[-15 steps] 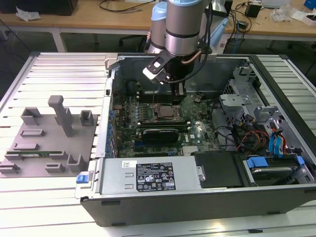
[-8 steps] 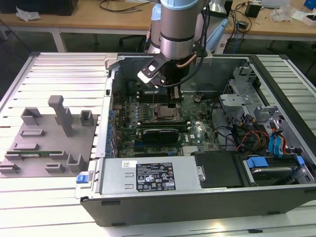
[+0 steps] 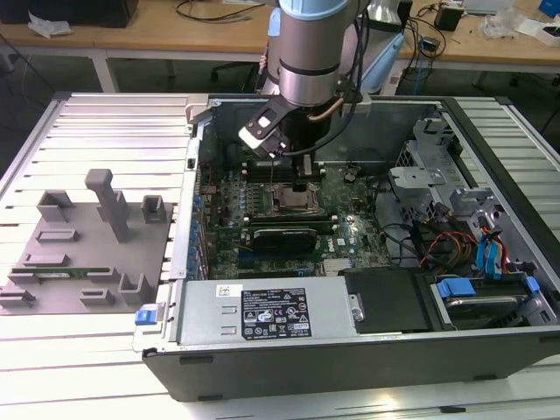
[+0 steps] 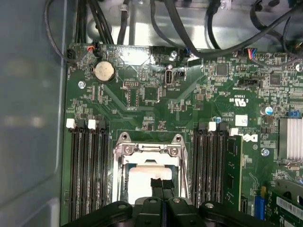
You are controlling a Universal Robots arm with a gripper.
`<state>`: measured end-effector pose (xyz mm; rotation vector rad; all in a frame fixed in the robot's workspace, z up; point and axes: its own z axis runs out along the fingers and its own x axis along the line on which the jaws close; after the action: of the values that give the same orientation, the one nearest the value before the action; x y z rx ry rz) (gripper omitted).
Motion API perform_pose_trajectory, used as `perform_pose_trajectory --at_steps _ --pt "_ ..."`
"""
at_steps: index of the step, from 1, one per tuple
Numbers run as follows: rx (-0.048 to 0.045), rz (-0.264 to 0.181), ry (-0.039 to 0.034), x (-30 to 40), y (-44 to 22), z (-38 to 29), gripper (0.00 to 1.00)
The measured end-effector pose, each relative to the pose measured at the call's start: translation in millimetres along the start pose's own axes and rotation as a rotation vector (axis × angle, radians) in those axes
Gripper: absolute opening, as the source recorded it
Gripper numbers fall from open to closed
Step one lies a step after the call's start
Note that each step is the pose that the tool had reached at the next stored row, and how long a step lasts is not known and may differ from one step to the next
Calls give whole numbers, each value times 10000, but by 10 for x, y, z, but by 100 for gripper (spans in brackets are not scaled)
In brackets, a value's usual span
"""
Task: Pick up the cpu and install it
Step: 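Close the cpu cover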
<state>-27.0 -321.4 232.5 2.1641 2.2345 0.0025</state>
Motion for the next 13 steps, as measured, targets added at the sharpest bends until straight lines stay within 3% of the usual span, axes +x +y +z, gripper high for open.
perform_pose_trajectory --at_steps 4,10,13 --pt "39 -93 4 0 0 0 11" --pt "12 -1396 30 0 0 1 11" --pt "-9 -2361 50 0 0 1 11"
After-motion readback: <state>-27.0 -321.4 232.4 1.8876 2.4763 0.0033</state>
